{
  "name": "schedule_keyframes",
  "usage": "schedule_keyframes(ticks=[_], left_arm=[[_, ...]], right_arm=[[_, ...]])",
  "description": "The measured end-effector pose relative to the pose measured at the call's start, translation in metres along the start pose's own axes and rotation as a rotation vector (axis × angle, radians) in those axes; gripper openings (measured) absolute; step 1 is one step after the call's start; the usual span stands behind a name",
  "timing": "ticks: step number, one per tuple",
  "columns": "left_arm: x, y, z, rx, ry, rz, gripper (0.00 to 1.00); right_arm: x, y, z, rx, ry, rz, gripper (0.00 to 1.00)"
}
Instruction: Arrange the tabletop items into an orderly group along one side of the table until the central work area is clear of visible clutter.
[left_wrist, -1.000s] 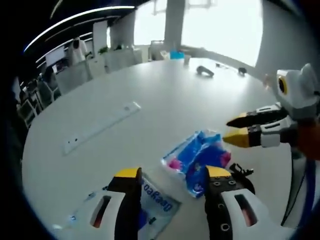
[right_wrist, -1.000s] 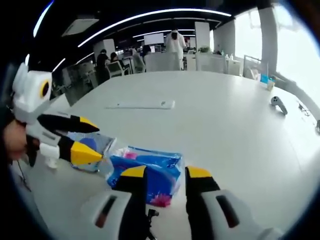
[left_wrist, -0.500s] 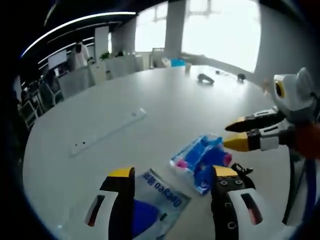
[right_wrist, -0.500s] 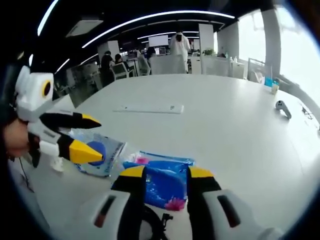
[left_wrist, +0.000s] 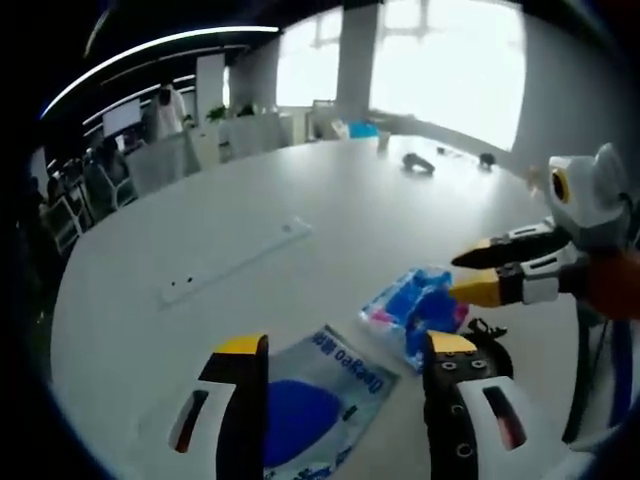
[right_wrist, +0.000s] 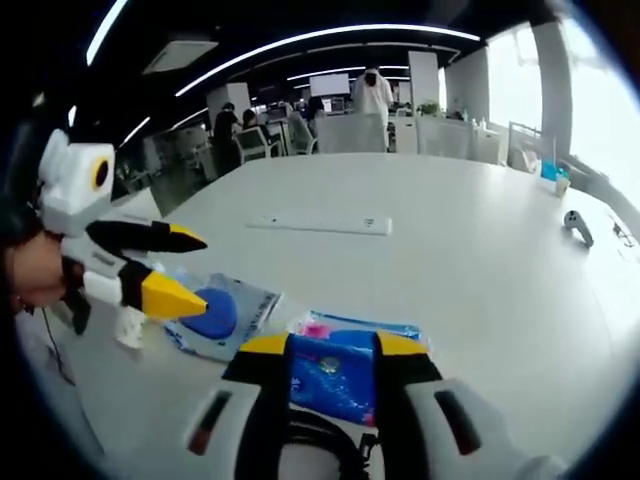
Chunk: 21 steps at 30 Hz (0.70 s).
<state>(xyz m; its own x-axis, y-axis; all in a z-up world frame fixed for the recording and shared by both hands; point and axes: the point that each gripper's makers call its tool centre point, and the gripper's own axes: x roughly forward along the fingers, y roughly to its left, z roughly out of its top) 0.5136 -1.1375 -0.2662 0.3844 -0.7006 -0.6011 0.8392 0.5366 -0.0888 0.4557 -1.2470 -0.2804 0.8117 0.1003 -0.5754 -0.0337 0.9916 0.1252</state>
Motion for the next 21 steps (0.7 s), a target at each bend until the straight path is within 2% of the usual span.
schedule_keyframes(ticks=[15, 21], left_arm=[[-0.027, 0.022, -0.001, 0.001, -0.025, 0.033, 0.59], [-0.039, 0.031, -0.006, 0.003, -0.027, 0.044, 0.59]], right_arm=[[0.005, 0.029, 0.007, -0.019, -0.008, 0.042, 0.3], [0.005, 0.043, 0.012, -0.031, -0.02, 0.068, 0.3]])
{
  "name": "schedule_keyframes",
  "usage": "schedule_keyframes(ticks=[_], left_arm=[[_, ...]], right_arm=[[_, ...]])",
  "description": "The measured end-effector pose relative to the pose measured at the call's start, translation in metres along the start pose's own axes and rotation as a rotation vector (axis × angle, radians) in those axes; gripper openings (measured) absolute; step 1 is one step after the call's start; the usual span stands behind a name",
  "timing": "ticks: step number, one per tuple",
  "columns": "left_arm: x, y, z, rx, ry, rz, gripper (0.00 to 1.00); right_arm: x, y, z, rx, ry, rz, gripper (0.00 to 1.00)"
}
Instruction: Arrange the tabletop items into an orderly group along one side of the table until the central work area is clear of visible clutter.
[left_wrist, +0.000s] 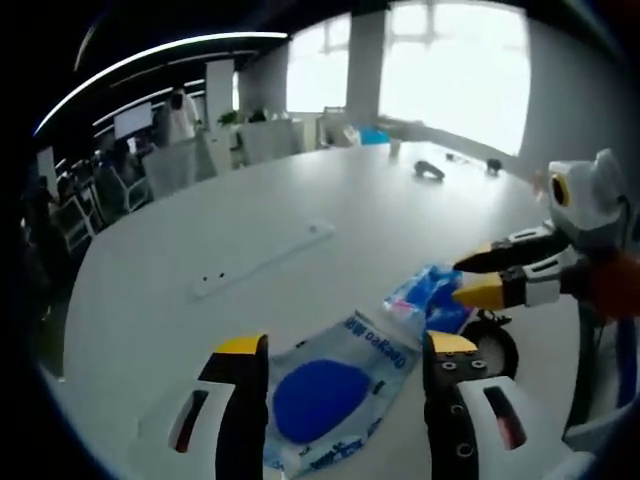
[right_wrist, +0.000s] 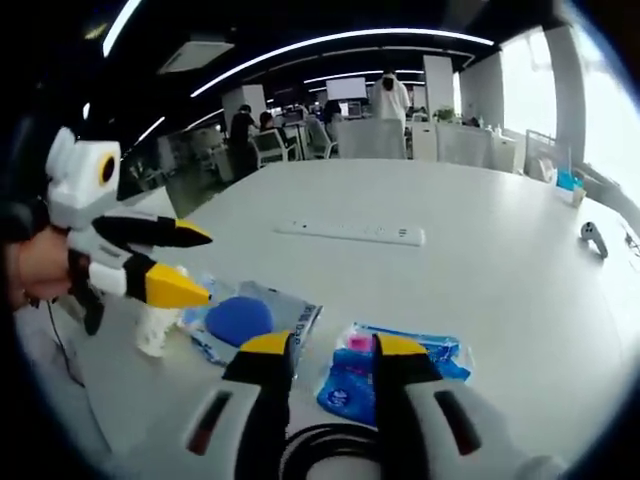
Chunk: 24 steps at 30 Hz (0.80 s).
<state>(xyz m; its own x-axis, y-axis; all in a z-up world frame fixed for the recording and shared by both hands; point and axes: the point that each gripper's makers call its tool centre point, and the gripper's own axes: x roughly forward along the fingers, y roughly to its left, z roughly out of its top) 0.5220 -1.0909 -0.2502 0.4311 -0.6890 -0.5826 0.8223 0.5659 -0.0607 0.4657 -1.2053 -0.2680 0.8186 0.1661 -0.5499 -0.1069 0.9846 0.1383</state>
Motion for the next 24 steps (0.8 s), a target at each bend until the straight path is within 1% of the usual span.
schedule_keyframes(ticks=[11, 14, 16, 17, 20, 24], left_arm=[[-0.026, 0.017, -0.007, -0.014, -0.015, 0.026, 0.59], [-0.036, 0.023, -0.01, -0.019, -0.019, 0.033, 0.59], [-0.041, 0.027, -0.012, -0.006, -0.02, 0.042, 0.58], [-0.045, 0.029, -0.013, -0.02, -0.022, 0.041, 0.58], [-0.054, 0.036, -0.018, -0.029, -0.019, 0.053, 0.58], [-0.067, 0.044, -0.024, -0.043, -0.024, 0.063, 0.57]], right_arm=[[0.004, 0.021, 0.008, -0.024, -0.005, 0.034, 0.3], [0.006, 0.03, 0.011, -0.036, -0.009, 0.053, 0.3], [0.007, 0.035, 0.013, -0.046, -0.013, 0.063, 0.29], [0.008, 0.039, 0.014, -0.049, -0.014, 0.068, 0.29], [0.01, 0.047, 0.017, -0.064, -0.011, 0.079, 0.29], [0.013, 0.063, 0.021, -0.083, -0.015, 0.112, 0.29]])
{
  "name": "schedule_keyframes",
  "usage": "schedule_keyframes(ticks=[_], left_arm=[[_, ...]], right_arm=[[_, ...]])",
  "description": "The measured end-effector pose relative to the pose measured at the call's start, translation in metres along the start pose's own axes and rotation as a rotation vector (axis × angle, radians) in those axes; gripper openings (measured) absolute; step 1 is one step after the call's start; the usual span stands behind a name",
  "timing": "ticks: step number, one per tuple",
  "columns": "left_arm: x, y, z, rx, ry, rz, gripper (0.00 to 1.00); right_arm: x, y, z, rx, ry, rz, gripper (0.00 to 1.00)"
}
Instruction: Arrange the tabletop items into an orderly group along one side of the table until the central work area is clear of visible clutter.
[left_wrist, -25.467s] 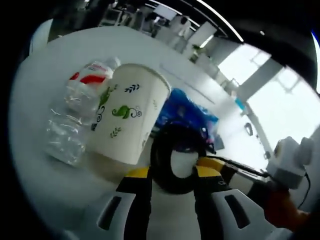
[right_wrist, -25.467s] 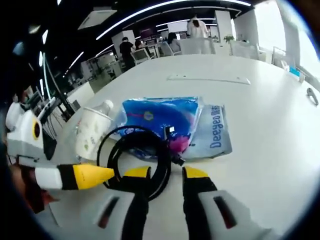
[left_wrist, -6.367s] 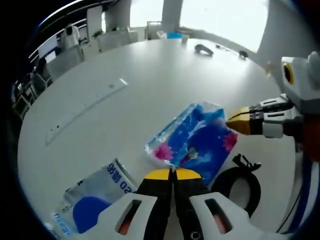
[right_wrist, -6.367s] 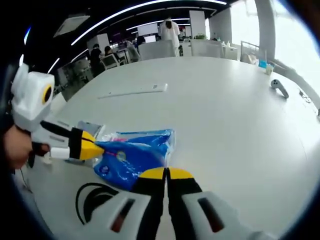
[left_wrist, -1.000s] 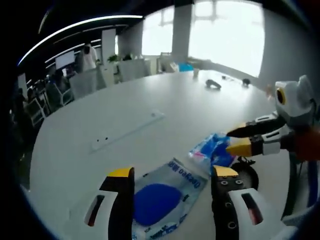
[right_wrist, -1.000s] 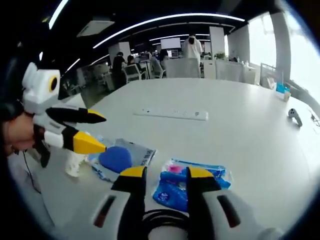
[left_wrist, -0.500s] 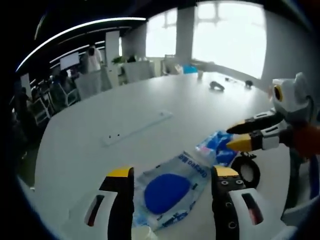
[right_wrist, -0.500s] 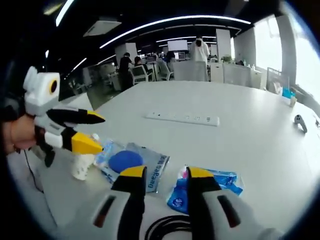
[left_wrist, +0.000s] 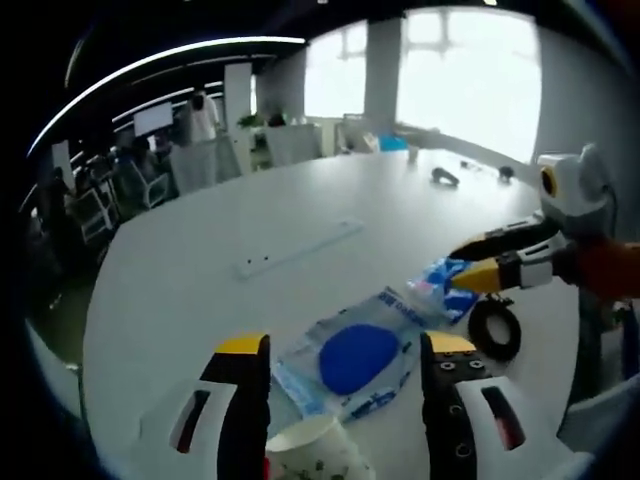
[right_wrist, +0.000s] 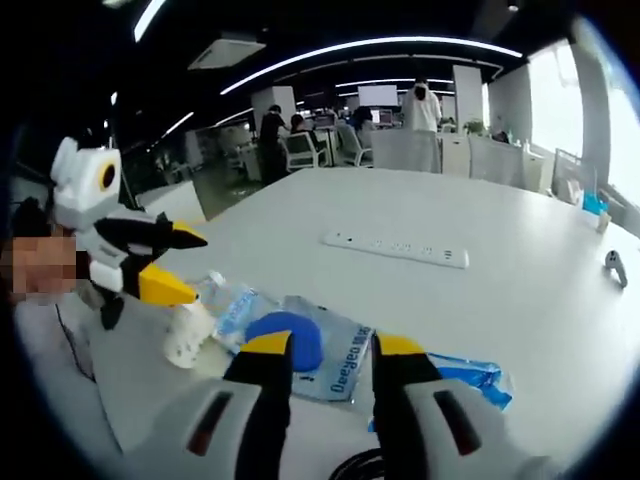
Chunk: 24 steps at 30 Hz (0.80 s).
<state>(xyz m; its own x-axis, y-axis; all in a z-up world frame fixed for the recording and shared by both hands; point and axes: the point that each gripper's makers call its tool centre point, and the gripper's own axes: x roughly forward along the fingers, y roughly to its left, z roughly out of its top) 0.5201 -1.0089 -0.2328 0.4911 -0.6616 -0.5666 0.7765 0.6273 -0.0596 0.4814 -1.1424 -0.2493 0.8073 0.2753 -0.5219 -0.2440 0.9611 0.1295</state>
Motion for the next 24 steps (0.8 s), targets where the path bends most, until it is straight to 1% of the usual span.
schedule_keyframes(ticks=[6, 12, 14, 21, 23, 24], left_arm=[[-0.019, 0.016, -0.012, -0.023, 0.001, 0.023, 0.57], [-0.039, 0.028, -0.02, -0.048, -0.016, 0.036, 0.56], [-0.044, 0.031, -0.024, -0.055, -0.011, 0.04, 0.55], [-0.061, 0.043, -0.037, -0.085, -0.015, 0.055, 0.54], [-0.063, 0.044, -0.038, -0.087, -0.019, 0.057, 0.54], [-0.065, 0.046, -0.039, -0.089, -0.022, 0.058, 0.54]], right_arm=[[0.01, 0.025, 0.011, -0.042, -0.008, 0.055, 0.29], [0.019, 0.048, 0.02, -0.083, -0.014, 0.116, 0.29], [0.023, 0.057, 0.023, -0.104, -0.015, 0.138, 0.29], [0.034, 0.083, 0.032, -0.152, -0.008, 0.202, 0.29], [0.036, 0.089, 0.034, -0.16, -0.008, 0.221, 0.29], [0.038, 0.095, 0.035, -0.178, -0.003, 0.235, 0.29]])
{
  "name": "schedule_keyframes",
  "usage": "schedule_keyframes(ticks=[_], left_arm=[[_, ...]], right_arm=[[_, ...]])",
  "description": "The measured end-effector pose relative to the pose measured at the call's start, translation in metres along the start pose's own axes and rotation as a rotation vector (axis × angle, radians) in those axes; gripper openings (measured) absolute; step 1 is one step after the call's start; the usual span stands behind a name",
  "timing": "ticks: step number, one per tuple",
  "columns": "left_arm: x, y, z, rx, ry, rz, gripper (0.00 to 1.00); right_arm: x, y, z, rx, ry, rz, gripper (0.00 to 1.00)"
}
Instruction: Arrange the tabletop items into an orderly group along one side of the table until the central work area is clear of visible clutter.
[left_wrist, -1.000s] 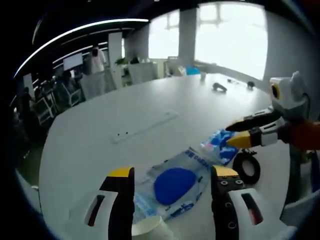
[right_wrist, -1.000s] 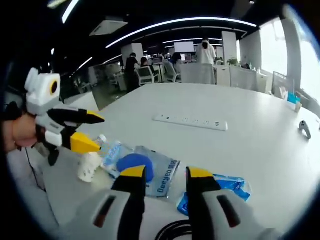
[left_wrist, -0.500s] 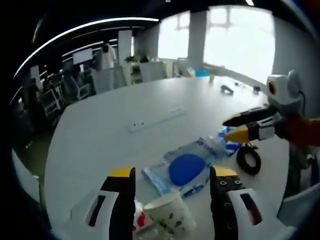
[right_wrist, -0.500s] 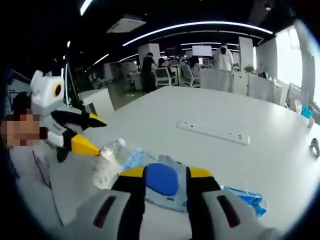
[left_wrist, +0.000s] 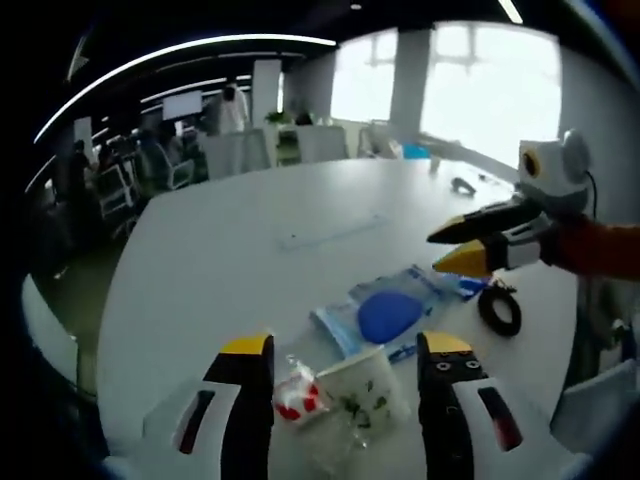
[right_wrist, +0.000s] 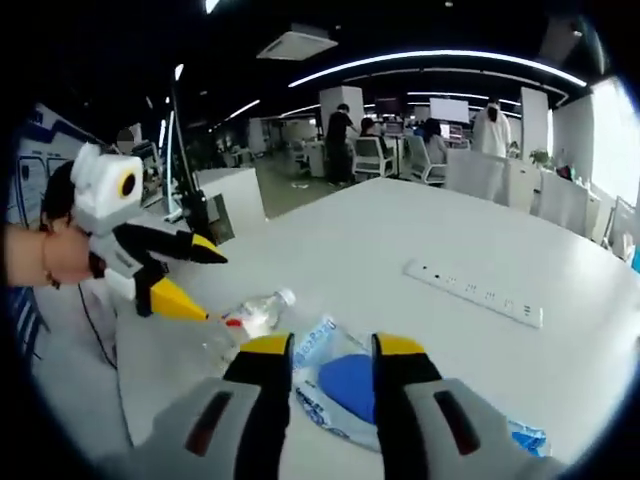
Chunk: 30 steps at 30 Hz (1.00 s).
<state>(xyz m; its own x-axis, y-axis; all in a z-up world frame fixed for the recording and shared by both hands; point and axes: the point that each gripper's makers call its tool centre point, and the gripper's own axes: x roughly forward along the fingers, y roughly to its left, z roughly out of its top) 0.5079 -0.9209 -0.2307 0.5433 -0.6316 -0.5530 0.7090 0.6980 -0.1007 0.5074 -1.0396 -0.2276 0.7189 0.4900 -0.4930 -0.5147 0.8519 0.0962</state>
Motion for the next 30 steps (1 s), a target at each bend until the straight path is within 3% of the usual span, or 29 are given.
schedule_keyframes(ticks=[18, 25, 30], left_arm=[[-0.02, 0.016, -0.015, -0.048, -0.017, 0.01, 0.52], [-0.025, 0.022, -0.02, -0.066, -0.023, 0.014, 0.52], [-0.027, 0.023, -0.022, -0.078, -0.029, 0.015, 0.51]], right_arm=[[0.033, 0.052, 0.014, -0.127, 0.061, 0.211, 0.3], [0.042, 0.077, -0.002, -0.26, 0.195, 0.367, 0.3], [0.05, 0.088, -0.008, -0.306, 0.25, 0.447, 0.31]])
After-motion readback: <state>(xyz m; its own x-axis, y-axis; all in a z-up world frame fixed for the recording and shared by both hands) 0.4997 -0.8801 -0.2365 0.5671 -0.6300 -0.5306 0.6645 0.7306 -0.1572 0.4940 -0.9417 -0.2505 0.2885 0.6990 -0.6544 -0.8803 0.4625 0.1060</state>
